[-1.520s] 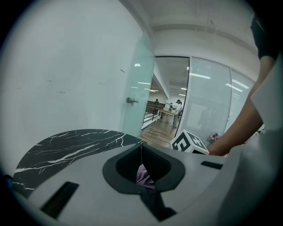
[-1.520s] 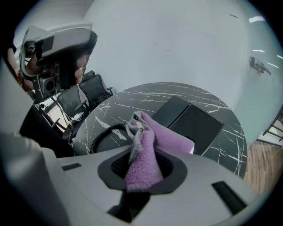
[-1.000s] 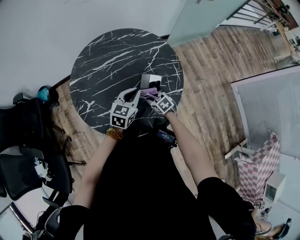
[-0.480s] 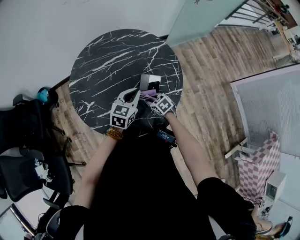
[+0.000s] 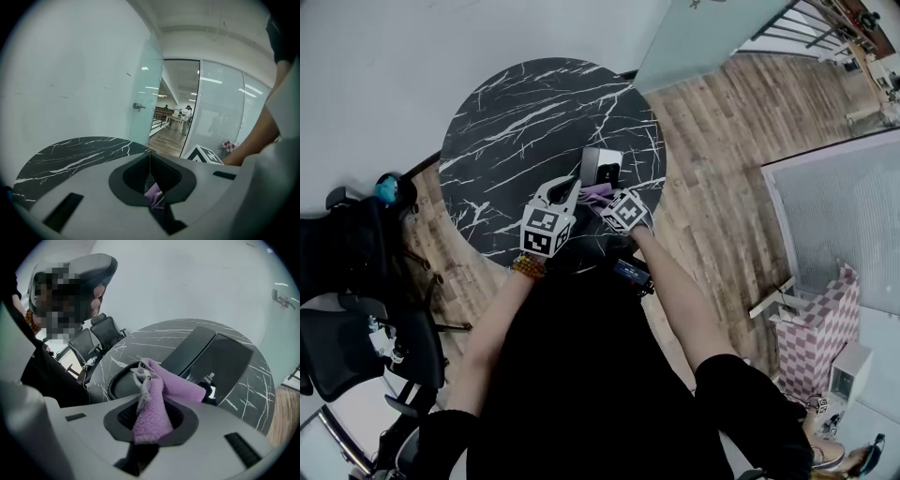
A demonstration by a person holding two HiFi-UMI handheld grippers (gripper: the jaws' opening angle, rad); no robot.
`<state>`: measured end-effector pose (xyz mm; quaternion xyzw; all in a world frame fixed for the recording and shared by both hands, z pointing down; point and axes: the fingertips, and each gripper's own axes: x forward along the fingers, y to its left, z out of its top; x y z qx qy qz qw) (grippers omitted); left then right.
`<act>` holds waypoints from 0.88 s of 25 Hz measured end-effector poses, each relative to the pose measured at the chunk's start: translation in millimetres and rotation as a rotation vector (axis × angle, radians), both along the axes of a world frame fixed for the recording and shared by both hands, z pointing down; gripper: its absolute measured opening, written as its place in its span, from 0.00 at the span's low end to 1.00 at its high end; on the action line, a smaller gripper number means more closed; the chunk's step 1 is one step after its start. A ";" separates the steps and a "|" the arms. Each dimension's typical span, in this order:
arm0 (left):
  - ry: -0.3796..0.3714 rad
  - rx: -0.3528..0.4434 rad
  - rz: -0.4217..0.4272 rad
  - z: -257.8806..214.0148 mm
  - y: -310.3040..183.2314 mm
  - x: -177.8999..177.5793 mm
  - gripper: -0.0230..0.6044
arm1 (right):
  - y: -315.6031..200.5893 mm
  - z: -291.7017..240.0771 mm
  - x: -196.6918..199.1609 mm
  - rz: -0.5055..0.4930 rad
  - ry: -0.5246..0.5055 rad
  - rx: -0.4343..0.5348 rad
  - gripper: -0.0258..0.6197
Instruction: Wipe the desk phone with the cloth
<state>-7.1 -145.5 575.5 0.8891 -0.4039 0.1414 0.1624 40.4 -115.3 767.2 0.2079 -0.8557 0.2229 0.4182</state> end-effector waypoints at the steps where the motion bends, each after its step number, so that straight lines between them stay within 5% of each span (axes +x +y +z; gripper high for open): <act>1: 0.000 0.000 0.000 0.0 0.3 0.0 0.07 | 1.4 0.7 -0.4 -0.003 0.001 -0.003 0.16; 14: -0.006 -0.015 0.017 3.4 6.7 6.2 0.07 | 11.8 5.9 -2.6 -0.026 -0.019 -0.064 0.16; 22: -0.004 -0.017 0.021 2.3 11.1 10.0 0.07 | 33.1 -5.7 -2.1 -0.206 0.023 -0.117 0.16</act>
